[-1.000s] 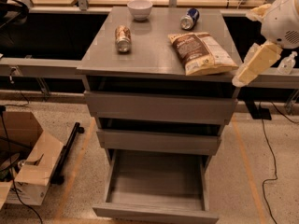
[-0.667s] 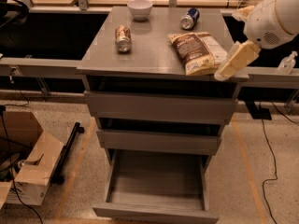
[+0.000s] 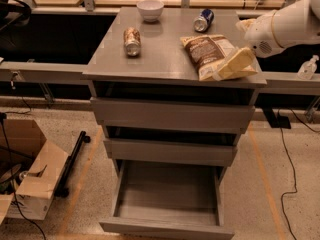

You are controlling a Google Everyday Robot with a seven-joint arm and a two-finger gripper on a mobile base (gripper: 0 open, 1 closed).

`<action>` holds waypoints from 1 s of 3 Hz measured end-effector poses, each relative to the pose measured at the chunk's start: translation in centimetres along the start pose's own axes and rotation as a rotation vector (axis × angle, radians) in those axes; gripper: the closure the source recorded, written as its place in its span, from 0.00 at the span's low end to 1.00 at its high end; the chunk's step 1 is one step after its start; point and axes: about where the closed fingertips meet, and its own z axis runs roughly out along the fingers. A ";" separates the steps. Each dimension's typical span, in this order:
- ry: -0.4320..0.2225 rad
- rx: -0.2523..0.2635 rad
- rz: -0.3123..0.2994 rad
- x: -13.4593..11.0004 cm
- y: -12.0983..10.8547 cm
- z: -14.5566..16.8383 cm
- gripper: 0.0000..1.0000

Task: Place brown chip bag into bottom drawer

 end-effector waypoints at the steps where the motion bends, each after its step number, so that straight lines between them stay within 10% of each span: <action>1: -0.034 -0.029 0.057 1.4 -2.1 3.6 0.00; 3: -0.044 -0.091 0.128 3.4 -4.4 9.2 0.00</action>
Offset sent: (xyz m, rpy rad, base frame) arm 0.1065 -0.0023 -0.0650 0.1113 0.1130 0.0175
